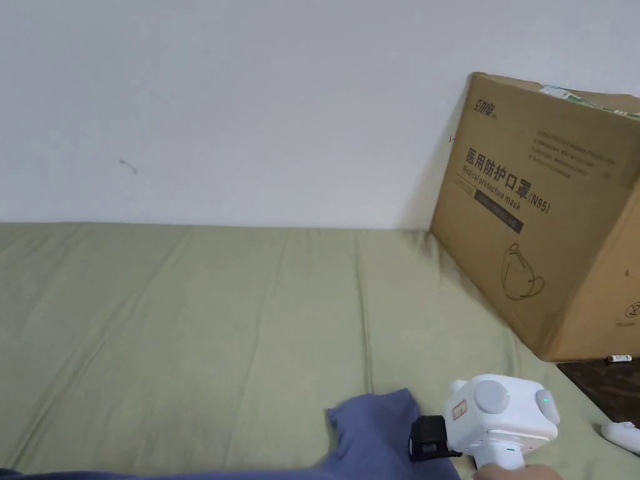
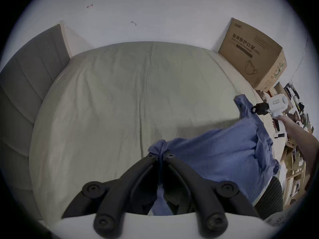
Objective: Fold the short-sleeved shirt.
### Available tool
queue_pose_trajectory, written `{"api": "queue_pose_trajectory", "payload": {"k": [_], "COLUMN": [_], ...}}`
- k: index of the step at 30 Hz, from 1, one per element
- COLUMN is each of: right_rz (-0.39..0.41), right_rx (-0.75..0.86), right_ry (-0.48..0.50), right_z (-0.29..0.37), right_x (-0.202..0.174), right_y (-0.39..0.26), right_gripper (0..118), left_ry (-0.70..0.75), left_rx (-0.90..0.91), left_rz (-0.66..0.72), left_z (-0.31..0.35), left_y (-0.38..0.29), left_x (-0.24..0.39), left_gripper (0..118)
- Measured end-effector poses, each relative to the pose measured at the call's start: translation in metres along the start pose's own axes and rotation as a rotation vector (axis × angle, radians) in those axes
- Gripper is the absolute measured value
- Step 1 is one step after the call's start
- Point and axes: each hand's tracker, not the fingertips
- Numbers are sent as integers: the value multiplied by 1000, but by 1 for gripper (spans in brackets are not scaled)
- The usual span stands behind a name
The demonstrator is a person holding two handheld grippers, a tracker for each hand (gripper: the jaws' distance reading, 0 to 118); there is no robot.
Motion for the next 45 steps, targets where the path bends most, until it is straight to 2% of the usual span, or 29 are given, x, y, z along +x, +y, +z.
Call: {"api": "queue_pose_trajectory", "payload": {"k": [1, 2, 4, 5, 6, 9, 12, 18, 21, 25, 30, 41, 45], "right_rz": [17, 57, 95, 127, 155, 138, 17, 12, 34, 63, 80, 130, 104], "right_rx": [8, 48, 62, 66, 62, 130, 305, 550, 636, 726, 831, 967, 1030], "right_ry": [2, -11, 15, 20, 76, 187, 229, 282, 277, 275, 247, 105, 91], "right_z": [0, 10, 20, 26, 32, 62, 118, 248, 303, 365, 430, 493, 507], "right_x": [-3, -8, -16, -21, -24, -23, -8, 5, 6, -1, -27, -81, -97], "right_y": [-1, -9, -11, -13, -17, -32, -42, -47, -45, -32, -14, 91, 135], "right_gripper": [98, 91, 47, 15, 0, 0, 0, 0, 0, 0, 0, 0, 0], "left_ry": [2, 6, 1, 5, 9, 18, 9, 13, -6, 23, 38, 91, 108], "left_rx": [-11, -23, -41, -45, -43, -15, 43, 310, 402, 461, 513, 606, 661], "left_rz": [2, 2, 2, -2, -3, 3, 27, 66, 71, -16, -39, -13, 10], "left_z": [3, 1, -2, -5, -5, 5, 26, 93, 136, 182, 221, 233, 224], "left_y": [-3, -5, -8, -7, -8, -10, -9, 12, 34, 66, 106, 209, 249], "left_x": [6, 6, 11, 6, 7, 12, 13, 14, 20, 34, 40, 32, 29], "left_gripper": [3, 2, 2, 2, 2, 2, 2, 2, 2, 2, 2, 2, 3]}}
